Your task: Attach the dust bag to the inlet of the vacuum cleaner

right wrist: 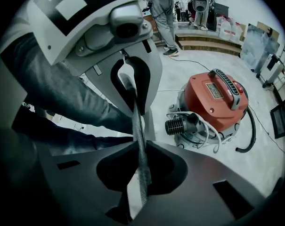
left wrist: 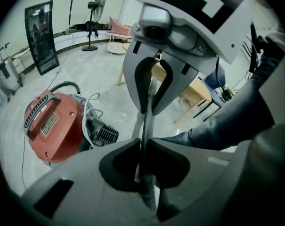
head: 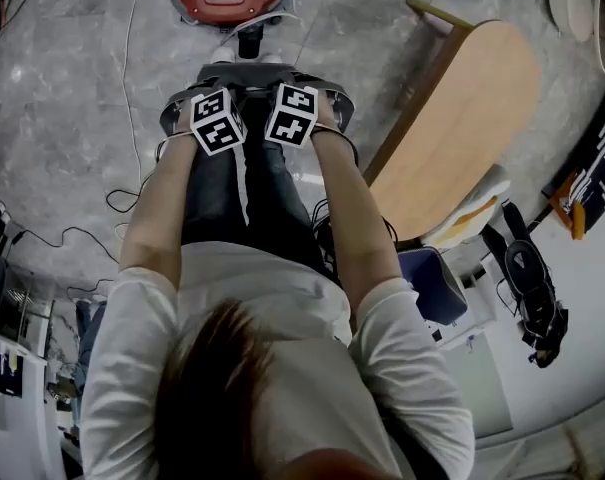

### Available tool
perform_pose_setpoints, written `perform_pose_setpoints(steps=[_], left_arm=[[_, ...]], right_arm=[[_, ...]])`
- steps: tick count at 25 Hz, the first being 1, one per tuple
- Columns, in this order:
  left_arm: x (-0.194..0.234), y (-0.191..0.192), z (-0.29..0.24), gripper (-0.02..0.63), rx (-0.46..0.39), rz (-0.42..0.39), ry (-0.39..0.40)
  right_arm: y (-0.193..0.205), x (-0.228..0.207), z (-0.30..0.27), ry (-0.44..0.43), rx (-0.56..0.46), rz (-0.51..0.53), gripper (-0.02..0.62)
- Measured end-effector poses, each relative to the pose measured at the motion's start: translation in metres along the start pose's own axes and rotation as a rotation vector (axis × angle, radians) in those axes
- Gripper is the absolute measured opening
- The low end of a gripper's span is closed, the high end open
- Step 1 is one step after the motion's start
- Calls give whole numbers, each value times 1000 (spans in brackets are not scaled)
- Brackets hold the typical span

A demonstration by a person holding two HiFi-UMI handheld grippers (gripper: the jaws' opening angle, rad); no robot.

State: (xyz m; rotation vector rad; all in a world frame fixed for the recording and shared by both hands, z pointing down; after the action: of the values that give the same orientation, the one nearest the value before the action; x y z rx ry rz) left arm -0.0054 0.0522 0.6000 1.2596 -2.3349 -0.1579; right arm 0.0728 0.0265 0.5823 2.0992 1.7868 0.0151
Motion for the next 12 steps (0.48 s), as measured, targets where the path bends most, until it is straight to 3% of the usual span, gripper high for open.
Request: perform_pose_setpoints(steps=[6, 12], left_arm=[[23, 19, -34, 40, 9, 16, -7], [46, 24, -65, 40, 0, -4, -28]], right_arm=[[7, -17, -45, -1, -9, 6, 35], [21, -33, -78, 41, -12, -56, 35]])
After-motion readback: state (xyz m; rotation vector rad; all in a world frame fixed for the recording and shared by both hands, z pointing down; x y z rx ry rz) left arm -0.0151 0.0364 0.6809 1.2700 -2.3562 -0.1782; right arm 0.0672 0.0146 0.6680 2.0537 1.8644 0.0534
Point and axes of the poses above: the fingertips, and each gripper's own axes: z backward along the fingers, x to its left, y out of its underside, the point moved 8 cm from there along z, backward along the fingers, and after that the axes turned 8 degrees about z, right-handed, at the moved point
